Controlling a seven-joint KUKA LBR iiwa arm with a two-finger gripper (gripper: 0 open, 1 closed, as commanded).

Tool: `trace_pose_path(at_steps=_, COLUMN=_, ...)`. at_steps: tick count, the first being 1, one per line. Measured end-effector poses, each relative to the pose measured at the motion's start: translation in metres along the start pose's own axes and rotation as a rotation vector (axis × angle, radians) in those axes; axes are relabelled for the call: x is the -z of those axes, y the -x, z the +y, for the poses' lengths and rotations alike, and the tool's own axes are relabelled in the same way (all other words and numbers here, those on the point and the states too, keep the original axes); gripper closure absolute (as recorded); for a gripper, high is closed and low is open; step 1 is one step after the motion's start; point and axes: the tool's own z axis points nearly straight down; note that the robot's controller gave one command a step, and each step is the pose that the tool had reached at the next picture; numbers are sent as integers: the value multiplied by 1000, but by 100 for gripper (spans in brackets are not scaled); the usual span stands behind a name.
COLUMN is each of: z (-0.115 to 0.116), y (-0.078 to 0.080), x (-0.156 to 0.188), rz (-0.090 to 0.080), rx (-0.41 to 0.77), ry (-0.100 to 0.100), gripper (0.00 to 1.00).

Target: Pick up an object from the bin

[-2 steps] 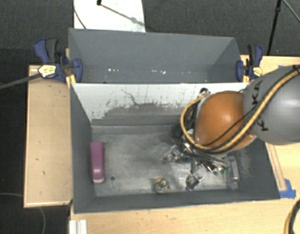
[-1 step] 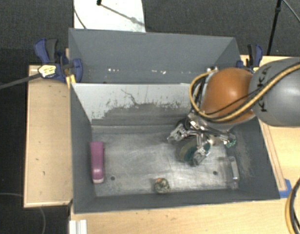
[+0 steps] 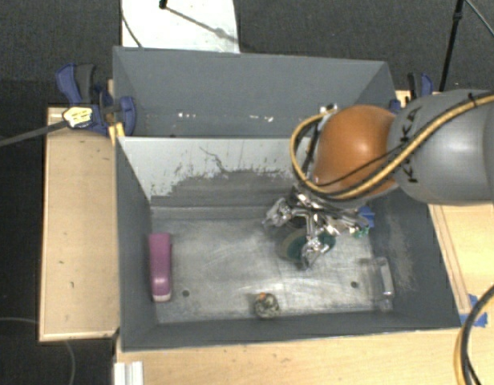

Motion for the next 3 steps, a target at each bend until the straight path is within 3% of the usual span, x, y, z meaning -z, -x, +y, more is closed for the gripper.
trace_pose_path(at_steps=1, z=0, y=1, x=2, rz=-3, rx=-4, ry=2, gripper=100)
trace_pose_path(at_steps=2, z=0, y=2, x=42, rz=-2, rx=-10, ry=1, gripper=100)
trace_pose_path(at_steps=3, z=0, y=4, x=59, rz=-3, rx=-17, ry=0, gripper=100)
